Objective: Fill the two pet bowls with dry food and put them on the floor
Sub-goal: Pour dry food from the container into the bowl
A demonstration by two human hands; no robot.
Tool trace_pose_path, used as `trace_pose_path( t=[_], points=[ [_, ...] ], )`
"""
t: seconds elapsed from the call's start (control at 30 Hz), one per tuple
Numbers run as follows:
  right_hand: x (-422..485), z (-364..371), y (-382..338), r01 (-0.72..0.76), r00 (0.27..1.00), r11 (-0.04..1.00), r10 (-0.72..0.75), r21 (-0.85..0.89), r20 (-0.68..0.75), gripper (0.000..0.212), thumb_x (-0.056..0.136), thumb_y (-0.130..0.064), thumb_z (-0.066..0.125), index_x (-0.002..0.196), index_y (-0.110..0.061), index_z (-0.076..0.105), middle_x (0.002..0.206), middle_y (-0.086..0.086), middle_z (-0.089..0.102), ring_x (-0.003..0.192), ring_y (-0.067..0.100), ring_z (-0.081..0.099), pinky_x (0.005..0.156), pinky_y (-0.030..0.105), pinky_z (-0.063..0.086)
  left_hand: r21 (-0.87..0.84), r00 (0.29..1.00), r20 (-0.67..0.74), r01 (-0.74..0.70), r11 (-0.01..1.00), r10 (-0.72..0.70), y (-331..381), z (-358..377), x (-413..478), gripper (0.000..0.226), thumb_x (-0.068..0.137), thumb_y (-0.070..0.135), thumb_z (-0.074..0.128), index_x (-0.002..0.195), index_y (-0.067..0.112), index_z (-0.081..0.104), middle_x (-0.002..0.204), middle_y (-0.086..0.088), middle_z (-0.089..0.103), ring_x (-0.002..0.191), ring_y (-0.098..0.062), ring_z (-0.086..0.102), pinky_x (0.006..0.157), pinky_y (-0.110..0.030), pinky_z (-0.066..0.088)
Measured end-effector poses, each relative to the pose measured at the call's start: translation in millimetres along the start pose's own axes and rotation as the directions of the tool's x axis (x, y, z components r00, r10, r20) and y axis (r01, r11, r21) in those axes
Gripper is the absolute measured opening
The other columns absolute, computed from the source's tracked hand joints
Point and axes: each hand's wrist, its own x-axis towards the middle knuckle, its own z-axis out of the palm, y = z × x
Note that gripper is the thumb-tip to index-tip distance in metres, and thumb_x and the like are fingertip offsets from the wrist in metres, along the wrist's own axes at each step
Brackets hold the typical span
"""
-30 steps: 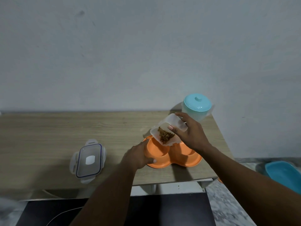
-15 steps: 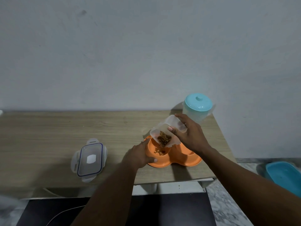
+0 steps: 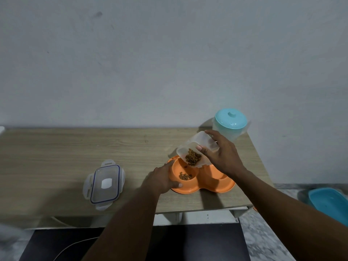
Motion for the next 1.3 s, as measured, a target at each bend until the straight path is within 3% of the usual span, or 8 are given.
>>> trace_pose_path(
  t=[0.53,0.67,0.73,0.9,0.97,1.03,1.2,1.3],
  points=[
    [-1,-4,-6,-0.043,0.999,0.998,0.043,0.054,0.002,0.061,0.087,-0.057,0.066,0.137,-0.027,0.052,0.127,-0.006,0.061,0.106,0.009,0.055,0.081,0.029,0.049,-0.007,0.999,0.028,0.022,1.0,-0.022,0,0,0,0.111,0.05,0.071,0.075,0.147,0.049,0.024,0.134,0.008,0.06,0.121,-0.021,0.057,0.1,-0.048,0.049],
    [4,-9,-1,-0.192,0.98,0.97,0.197,0.149,-0.019,0.054,0.089,-0.061,0.059,0.132,-0.028,0.054,0.114,-0.007,0.062,0.101,0.013,0.061,0.07,0.024,0.05,-0.063,0.999,0.047,0.017,0.998,-0.014,1,-4,1,0.106,0.049,0.072,0.076,0.143,0.051,0.032,0.135,0.011,0.059,0.123,-0.02,0.056,0.102,-0.047,0.047],
    [8,-12,4,-0.318,0.944,0.918,0.33,0.238,-0.009,0.059,0.087,-0.07,0.054,0.129,-0.029,0.057,0.109,0.001,0.067,0.094,0.019,0.069,0.071,0.036,0.059,-0.152,0.996,0.091,0.021,0.988,-0.007,5,-11,-2,0.097,0.053,0.065,0.081,0.139,0.051,0.038,0.133,0.013,0.06,0.121,-0.017,0.057,0.103,-0.046,0.048],
    [18,-13,1,-0.576,0.811,0.679,0.544,0.454,0.216,0.046,0.096,-0.06,0.047,0.121,-0.024,0.062,0.104,0.015,0.069,0.096,0.031,0.068,0.078,0.045,0.057,-0.407,0.989,-0.01,0.134,0.904,-0.151,16,-39,-7,0.064,0.075,0.062,0.059,0.131,0.03,0.057,0.128,-0.001,0.06,0.111,-0.02,0.06,0.101,-0.045,0.045],
    [19,-7,-5,-0.643,0.763,0.603,0.563,0.472,0.318,0.045,0.097,-0.059,0.047,0.118,-0.023,0.061,0.104,0.017,0.069,0.097,0.034,0.067,0.081,0.048,0.057,-0.572,0.966,-0.045,0.185,0.799,-0.256,21,-58,-12,0.036,0.085,0.052,0.053,0.103,0.023,0.065,0.103,-0.008,0.062,0.082,-0.016,0.06,0.076,-0.032,0.045],
    [20,4,-10,-0.681,0.732,0.578,0.55,0.45,0.402,0.05,0.095,-0.061,0.049,0.118,-0.019,0.062,0.103,0.02,0.07,0.092,0.035,0.068,0.075,0.045,0.058,-0.696,0.956,-0.015,0.2,0.689,-0.293,23,-75,-15,0.033,0.089,0.055,0.057,0.099,0.024,0.065,0.095,-0.004,0.067,0.076,-0.017,0.063,0.066,-0.03,0.048],
    [21,38,-41,-0.705,0.695,0.603,0.482,0.374,0.533,0.05,0.096,-0.058,0.049,0.117,-0.015,0.062,0.103,0.022,0.071,0.091,0.038,0.071,0.071,0.045,0.057,-0.605,0.976,-0.1,0.096,0.791,-0.195,12,-99,-28,0.026,0.09,0.033,0.07,0.102,0.011,0.075,0.081,-0.012,0.071,0.059,-0.018,0.063,0.053,-0.028,0.053],
    [22,59,-58,-0.723,0.681,0.565,0.483,0.398,0.55,0.048,0.097,-0.053,0.053,0.113,-0.009,0.064,0.103,0.023,0.071,0.093,0.039,0.071,0.081,0.051,0.059,-0.561,0.945,-0.189,0.118,0.82,-0.266,-8,-102,-37,0.019,0.091,0.025,0.071,0.096,0.007,0.076,0.084,-0.018,0.073,0.059,-0.023,0.07,0.059,-0.036,0.062]
  ],
)
